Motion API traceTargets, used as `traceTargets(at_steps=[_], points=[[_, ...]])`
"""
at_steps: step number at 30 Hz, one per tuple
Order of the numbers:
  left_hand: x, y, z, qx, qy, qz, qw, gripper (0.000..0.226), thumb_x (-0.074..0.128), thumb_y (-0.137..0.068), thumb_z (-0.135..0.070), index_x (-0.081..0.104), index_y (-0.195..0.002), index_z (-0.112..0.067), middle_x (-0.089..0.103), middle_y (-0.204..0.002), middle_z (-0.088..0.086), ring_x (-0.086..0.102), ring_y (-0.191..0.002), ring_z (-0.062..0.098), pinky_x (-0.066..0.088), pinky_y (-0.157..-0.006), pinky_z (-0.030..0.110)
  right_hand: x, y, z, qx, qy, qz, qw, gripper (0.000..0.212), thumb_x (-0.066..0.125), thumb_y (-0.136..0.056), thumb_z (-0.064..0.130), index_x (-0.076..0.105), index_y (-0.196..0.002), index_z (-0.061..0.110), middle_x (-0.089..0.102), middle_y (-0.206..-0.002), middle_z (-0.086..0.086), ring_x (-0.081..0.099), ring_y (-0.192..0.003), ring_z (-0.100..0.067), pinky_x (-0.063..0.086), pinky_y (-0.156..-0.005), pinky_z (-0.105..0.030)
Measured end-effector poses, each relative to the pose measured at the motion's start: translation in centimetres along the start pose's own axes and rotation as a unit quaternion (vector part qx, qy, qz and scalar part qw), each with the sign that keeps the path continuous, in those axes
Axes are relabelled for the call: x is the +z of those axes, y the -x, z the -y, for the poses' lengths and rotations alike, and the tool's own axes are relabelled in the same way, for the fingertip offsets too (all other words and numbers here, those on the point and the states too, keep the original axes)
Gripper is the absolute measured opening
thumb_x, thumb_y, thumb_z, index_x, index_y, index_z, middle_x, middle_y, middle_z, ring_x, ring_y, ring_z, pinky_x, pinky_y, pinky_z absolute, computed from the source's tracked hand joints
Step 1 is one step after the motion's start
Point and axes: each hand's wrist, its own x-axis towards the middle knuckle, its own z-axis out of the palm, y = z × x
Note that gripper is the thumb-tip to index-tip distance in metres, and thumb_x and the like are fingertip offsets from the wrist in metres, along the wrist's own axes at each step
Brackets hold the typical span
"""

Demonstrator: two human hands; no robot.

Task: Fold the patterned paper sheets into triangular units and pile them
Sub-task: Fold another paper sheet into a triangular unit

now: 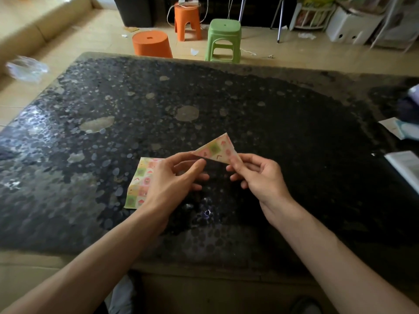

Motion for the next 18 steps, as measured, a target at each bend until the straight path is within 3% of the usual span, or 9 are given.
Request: traceTargets(at_steps=[3, 8, 13, 18], points=[[-0.2, -0.4, 0.2, 0.005, -0.019, -0.008, 1.0, 0.019, 0.065, -0.1, -0.016, 0.07, -0.117, -0.021, 0.078, -0.103, -0.001, 0.077, -0.087, 0.015, 0.06, -0.067, 0.024, -0.5, -2.9, 0.4, -0.036, 0.062, -0.036, 0.997, 0.014, 0.074, -0.096, 0.023, 0.074, -0.109, 0.02, 0.079, -0.084, 0.001, 0.064, -0.061, -0.005, 0.053, -0.059, -0.016], [-0.7, -0.8, 0.7, 0.035, -0.062, -0.004, 0.997, 0.022, 0.06, -0.101, -0.008, 0.071, -0.114, -0.02, 0.078, -0.103, -0.003, 0.077, -0.086, 0.015, 0.059, -0.066, 0.022, -0.5, -7.2, 0.6, -0.061, 0.18, -0.077, 0.979, 0.02, 0.075, -0.094, 0.033, 0.071, -0.111, 0.023, 0.077, -0.078, 0.005, 0.066, -0.057, -0.008, 0.059, -0.065, -0.025], [-1.5, -0.9, 0.9, 0.05, -0.072, -0.004, 0.996, 0.017, 0.067, -0.098, -0.014, 0.072, -0.113, -0.022, 0.078, -0.102, -0.003, 0.077, -0.088, 0.016, 0.06, -0.073, 0.031, -0.1, -9.2, 0.2, -0.104, 0.383, -0.15, 0.905, 0.032, 0.077, -0.091, 0.044, 0.065, -0.116, 0.028, 0.075, -0.096, 0.005, 0.071, -0.09, -0.015, 0.056, -0.076, -0.034], [-2.8, -1.0, 0.3, 0.058, -0.059, -0.018, 0.996, 0.017, 0.07, -0.096, -0.015, 0.073, -0.112, -0.021, 0.078, -0.101, 0.001, 0.077, -0.088, 0.019, 0.058, -0.069, 0.026, 0.4, -7.8, -0.3, -0.142, 0.371, -0.202, 0.895, 0.034, 0.07, -0.096, 0.045, 0.06, -0.12, 0.024, 0.07, -0.094, 0.003, 0.069, -0.089, -0.016, 0.058, -0.08, -0.041]])
